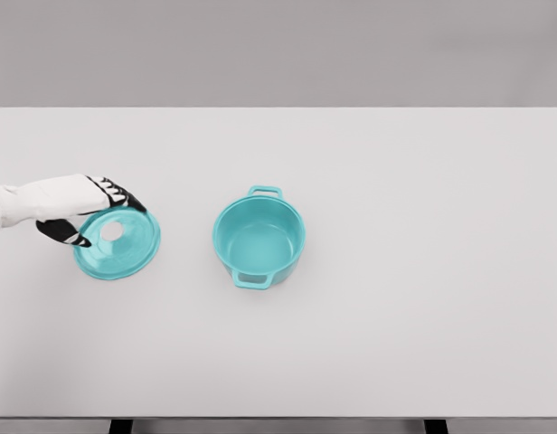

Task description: Open the lid of the pot with left arm

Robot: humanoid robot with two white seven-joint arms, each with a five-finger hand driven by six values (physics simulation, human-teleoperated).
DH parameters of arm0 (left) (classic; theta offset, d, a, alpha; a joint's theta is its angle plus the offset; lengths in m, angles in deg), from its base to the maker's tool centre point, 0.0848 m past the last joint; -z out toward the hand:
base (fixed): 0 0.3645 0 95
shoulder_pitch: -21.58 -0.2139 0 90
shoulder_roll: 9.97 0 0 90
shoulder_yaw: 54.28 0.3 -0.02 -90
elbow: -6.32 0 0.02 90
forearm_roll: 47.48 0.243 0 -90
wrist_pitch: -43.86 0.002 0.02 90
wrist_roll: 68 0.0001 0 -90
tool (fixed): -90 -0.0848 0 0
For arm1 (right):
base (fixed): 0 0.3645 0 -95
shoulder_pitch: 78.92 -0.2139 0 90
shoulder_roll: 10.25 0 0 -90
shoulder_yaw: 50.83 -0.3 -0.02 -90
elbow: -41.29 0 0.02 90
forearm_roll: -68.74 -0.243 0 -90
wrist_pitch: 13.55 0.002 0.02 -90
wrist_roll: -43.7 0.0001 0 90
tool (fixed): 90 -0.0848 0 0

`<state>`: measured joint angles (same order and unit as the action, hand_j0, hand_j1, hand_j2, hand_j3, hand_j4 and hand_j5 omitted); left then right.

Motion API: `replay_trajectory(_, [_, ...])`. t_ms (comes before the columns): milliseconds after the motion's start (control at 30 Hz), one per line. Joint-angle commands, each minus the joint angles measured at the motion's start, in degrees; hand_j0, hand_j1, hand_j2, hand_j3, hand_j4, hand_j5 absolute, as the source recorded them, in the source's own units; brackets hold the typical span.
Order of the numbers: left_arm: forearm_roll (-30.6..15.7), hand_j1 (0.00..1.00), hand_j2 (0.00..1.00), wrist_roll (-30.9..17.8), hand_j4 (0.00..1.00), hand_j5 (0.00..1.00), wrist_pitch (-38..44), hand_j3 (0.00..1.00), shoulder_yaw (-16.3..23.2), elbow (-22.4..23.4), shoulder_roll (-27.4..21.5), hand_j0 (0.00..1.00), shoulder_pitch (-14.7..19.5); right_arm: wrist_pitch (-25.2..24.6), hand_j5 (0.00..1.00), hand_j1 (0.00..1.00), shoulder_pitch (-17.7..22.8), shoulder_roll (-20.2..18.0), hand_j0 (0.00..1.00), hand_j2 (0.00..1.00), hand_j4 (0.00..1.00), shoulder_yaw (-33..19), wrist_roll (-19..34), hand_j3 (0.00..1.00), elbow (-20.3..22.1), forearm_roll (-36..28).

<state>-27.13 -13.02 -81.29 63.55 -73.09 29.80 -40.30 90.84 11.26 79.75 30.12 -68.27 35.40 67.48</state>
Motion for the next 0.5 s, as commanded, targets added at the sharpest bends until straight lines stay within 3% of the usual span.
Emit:
replay_trajectory(0, [-1.1, 1.0, 1.0, 0.0, 1.0, 1.0, 0.2, 1.0, -1.9, 0.3, 0.3, 1.0, 0.0, 0.0, 1.0, 1.0, 0.0, 0.0, 1.0, 1.0, 1.0, 0.0, 0.0, 1.0, 0.0, -0.1])
replay_trajectory(67, [-3.2, 1.0, 1.0, 0.0, 1.0, 1.0, 0.2, 1.0, -3.5, 0.6, 0.2, 1.0, 0.0, 0.0, 1.0, 1.0, 0.0, 0.0, 1.0, 1.0, 1.0, 0.0, 0.0, 1.0, 0.0, -0.1])
replay_trajectory(167, [-13.4, 1.0, 1.0, 0.0, 1.0, 1.0, 0.2, 1.0, -9.5, 7.3, 0.6, 1.0, -0.9, 0.0, 1.0, 1.0, 0.0, 0.0, 1.0, 1.0, 1.0, 0.0, 0.0, 1.0, 0.0, -0.1])
replay_trajectory(300, [-13.6, 1.0, 1.0, 0.0, 1.0, 1.0, 0.2, 1.0, -12.0, 8.1, 3.8, 1.0, -1.0, 0.0, 1.0, 1.0, 0.0, 0.0, 1.0, 1.0, 1.0, 0.0, 0.0, 1.0, 0.0, -0.1])
replay_trajectory(467, [-13.2, 1.0, 1.0, 0.0, 1.0, 1.0, 0.2, 1.0, -12.0, 8.1, 5.8, 1.0, -1.0, 0.0, 1.0, 1.0, 0.0, 0.0, 1.0, 1.0, 1.0, 0.0, 0.0, 1.0, 0.0, -0.1])
